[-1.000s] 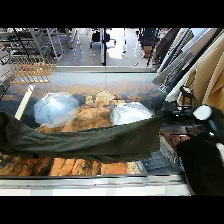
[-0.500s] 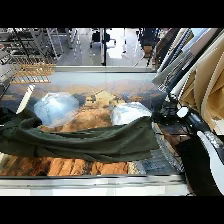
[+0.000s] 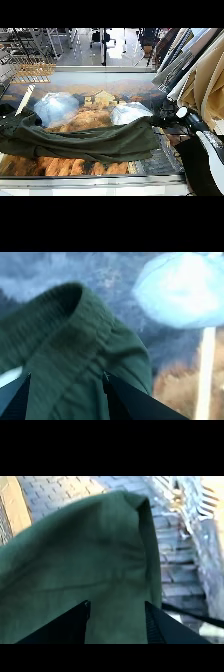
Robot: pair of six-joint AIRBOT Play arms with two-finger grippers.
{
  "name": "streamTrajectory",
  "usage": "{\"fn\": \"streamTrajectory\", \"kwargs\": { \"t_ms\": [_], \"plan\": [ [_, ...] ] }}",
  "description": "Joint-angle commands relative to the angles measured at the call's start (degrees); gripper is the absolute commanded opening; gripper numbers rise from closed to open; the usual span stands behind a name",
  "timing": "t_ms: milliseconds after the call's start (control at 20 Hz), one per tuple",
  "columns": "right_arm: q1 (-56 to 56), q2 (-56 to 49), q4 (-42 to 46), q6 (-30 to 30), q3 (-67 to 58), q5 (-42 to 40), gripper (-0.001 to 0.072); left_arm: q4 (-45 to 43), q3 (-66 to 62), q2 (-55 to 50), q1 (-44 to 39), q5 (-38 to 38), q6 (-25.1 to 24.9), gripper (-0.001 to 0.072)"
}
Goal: Fold the clothes and pants, and hang the long-sleeved shirts on hangers.
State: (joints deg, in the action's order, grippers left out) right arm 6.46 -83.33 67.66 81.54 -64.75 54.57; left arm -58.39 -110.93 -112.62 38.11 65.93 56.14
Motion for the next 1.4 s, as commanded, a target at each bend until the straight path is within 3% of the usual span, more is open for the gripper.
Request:
{"fn": "streamTrajectory", "kwargs": {
  "t_ms": [0,500,600,700,800,850,1050,1250,1350],
  "plan": [
    [-0.07,-0.04,-0.11,-0.04,-0.07,3.89,0.039,2.08,-7.54,-6.73,-1.66,0.9,-5.66,0.0514],
    [-0.09,-0.04,-4.66,-0.02,-0.04,4.61,0.0357,9.9,-7.58,-13.68,-1.73,-2.16,-14.56,0.0504],
    [-0.07,-0.04,-4.68,-0.02,-0.07,4.61,0.0357,10.82,-7.56,-14.27,-1.77,0.83,-18.91,0.0467],
    [-0.07,-0.04,-4.66,0.07,-0.04,4.55,0.0357,10.93,-7.56,-14.36,-1.92,7.21,-25.9,0.0306],
    [-0.07,-0.04,-4.61,0.42,-0.07,4.59,0.0357,10.93,-7.56,-14.36,-1.92,13.09,-31.34,0.0093],
    [-0.07,-0.04,-4.61,0.42,-0.07,4.61,0.0353,10.97,-7.56,-14.34,-1.92,15.41,-31.61,0.0021],
    [0.76,0.0,-2.8,-0.11,-0.02,7.87,0.0368,10.88,-7.58,-13.09,-0.74,25.73,-29.46,0.0018],
    [5.03,-0.02,-2.93,-4.98,0.07,16.55,0.0435,11.58,-7.56,-7.96,3.74,26.91,-23.08,0.0017],
    [6.05,-0.17,-2.93,-8.2,0.07,11.67,0.0435,12.85,-7.56,-5.27,6.45,26.84,-19.69,0.0017]
  ]
}}
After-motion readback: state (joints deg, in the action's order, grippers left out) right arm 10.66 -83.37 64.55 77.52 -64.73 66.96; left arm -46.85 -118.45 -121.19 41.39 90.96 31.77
